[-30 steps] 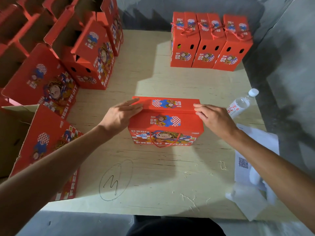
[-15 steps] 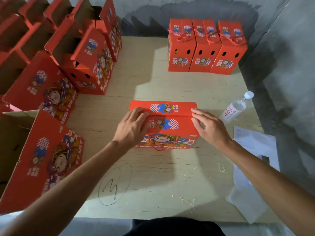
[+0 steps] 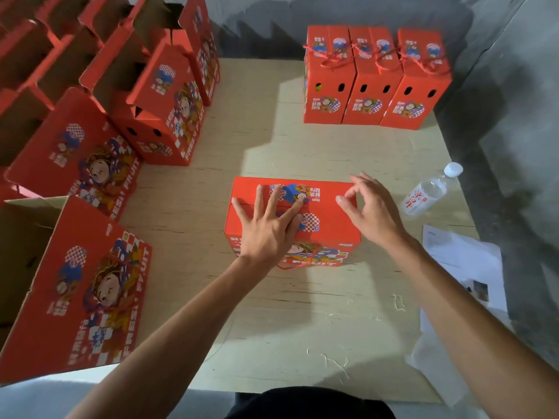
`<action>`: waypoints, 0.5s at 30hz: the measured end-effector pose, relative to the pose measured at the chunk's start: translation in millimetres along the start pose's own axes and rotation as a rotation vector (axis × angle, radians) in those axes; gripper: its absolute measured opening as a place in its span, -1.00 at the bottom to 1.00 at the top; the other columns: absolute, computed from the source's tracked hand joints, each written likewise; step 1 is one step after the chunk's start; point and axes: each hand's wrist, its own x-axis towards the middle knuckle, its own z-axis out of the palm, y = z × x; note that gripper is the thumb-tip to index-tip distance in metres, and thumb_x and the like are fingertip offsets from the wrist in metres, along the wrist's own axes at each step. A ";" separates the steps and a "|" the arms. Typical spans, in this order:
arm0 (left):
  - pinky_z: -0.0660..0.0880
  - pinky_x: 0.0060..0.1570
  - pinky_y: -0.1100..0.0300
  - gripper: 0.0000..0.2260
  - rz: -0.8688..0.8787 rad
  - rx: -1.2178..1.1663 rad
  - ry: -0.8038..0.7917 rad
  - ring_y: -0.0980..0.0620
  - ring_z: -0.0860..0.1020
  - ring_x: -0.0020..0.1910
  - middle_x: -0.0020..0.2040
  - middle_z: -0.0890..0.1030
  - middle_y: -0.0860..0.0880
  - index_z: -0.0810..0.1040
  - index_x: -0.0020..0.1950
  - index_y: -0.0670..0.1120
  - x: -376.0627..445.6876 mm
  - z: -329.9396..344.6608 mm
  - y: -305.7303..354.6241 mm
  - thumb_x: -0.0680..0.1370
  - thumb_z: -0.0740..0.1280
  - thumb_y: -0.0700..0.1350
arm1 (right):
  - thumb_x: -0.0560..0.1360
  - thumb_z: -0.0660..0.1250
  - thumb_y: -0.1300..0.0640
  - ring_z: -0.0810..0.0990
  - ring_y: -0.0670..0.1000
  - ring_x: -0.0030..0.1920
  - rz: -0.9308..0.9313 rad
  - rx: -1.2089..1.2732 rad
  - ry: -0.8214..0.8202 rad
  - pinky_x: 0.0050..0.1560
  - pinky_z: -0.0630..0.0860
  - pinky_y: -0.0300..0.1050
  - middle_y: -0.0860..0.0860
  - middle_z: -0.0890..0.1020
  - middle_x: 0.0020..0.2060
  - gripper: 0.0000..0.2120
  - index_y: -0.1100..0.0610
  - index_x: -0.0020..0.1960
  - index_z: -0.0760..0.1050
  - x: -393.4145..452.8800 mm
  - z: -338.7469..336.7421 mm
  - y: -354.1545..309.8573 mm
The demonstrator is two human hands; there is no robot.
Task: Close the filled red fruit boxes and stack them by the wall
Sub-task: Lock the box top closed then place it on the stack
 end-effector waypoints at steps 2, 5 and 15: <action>-0.07 0.41 -0.56 -0.61 0.044 -0.024 0.018 -0.24 0.11 0.63 0.63 0.26 -0.06 0.33 0.55 0.31 6.3 1.8 -7.5 0.72 0.05 0.20 | 0.53 0.42 -0.23 0.50 0.09 0.39 0.152 0.006 -0.076 0.36 0.44 0.03 0.07 0.57 0.33 -0.48 0.10 0.30 0.49 5.6 9.1 -5.7; -0.07 0.46 -0.50 -0.63 0.164 -0.024 0.026 -0.16 0.18 0.62 0.61 0.31 0.00 0.41 0.51 0.30 26.2 -3.8 -27.7 0.71 0.09 0.19 | 0.51 0.42 -0.27 0.59 0.12 0.21 0.257 0.002 -0.001 0.16 0.50 -0.01 0.07 0.61 0.17 -0.47 0.11 0.26 0.55 11.2 20.8 -18.4; 0.22 0.54 -0.12 -0.15 -0.650 -0.831 0.108 -0.19 0.22 0.58 0.60 0.22 -0.25 0.11 0.62 -0.21 56.9 3.7 -52.5 0.56 0.40 0.24 | 0.42 0.19 -0.57 0.54 0.21 -0.32 0.522 -0.006 -0.103 -0.31 0.35 0.00 0.08 0.48 -0.52 -0.18 0.23 -0.44 0.34 -6.4 33.3 -38.7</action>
